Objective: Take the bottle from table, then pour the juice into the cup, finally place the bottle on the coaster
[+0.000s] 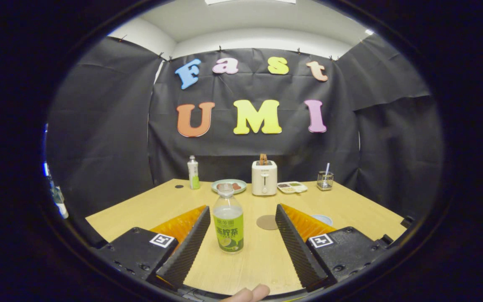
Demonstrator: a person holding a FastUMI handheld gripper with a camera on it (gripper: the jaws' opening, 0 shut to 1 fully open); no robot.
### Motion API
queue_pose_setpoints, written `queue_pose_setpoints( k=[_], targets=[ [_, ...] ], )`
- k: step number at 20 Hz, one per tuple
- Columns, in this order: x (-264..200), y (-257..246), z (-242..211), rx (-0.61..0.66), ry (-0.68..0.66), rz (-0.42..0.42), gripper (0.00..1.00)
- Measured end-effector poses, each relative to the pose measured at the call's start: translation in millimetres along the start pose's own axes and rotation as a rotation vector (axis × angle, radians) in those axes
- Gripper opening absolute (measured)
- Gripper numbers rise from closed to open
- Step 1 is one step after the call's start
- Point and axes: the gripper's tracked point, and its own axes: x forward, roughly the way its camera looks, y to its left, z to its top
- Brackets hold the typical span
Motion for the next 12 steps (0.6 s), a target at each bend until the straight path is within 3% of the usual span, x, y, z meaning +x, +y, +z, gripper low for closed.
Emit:
queue_pose_setpoints(
  k=[5, 12],
  targets=[
    [31, 11, -10, 0.009, -0.072, -0.029, 1.0],
    [91, 34, -56, -0.017, -0.03, -0.022, 1.0]
  ],
)
